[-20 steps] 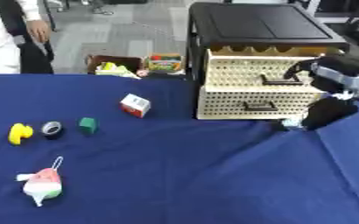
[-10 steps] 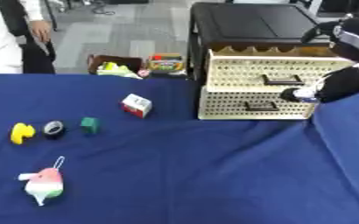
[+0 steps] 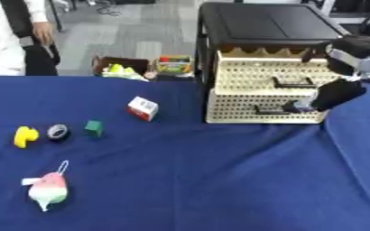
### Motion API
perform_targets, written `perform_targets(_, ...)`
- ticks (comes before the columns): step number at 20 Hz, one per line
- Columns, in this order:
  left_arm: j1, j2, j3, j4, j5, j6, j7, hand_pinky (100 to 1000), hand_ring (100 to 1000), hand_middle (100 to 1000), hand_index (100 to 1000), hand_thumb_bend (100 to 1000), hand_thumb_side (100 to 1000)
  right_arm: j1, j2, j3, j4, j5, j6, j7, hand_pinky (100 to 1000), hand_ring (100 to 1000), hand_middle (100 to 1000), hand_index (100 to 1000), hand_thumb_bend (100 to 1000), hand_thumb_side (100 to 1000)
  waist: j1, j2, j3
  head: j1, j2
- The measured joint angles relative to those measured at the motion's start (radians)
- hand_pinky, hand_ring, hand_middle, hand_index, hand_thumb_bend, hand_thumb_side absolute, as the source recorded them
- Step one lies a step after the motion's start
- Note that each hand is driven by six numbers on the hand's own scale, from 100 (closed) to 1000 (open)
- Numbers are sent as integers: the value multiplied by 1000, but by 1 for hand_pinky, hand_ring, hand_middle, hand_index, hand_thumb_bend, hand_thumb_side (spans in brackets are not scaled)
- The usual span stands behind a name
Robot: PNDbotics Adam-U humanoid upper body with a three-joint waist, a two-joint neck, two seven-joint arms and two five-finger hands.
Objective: Pick up objects from table and place into drawer.
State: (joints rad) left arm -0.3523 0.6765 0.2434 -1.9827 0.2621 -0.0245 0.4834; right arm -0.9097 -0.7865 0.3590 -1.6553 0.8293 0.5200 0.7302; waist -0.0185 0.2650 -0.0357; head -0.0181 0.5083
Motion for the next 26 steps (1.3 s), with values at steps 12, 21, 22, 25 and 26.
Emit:
perform_targets(12,1,0,0,0,0,0,0,400,482,538,822,173,704,-44,58,22,112,26,0,0,100,100,100,857,650,464,-1,2,10,-2,-1)
perform_targets(21,3,-1,3,0,0,0,-1,399,481,537,819,173,704,-49,78,35,179,20,0,0,100,100,100,853,645,449,-1,8,11,-3,-1)
perform_targets(22,3,-1,4,0,0,0,-1,399,481,537,819,173,704,-48,81,38,189,16,0,0,100,100,100,853,645,448,-1,9,12,-3,-1)
perform_targets(25,6,-1,6,0,0,0,-1,398,480,537,819,173,704,-44,88,45,213,4,0,0,100,100,100,852,645,444,-1,11,12,-4,-4)
perform_targets(26,6,-1,6,0,0,0,-1,398,480,537,819,172,703,-41,88,48,220,2,0,0,100,100,100,851,644,442,-1,12,12,-4,-5)
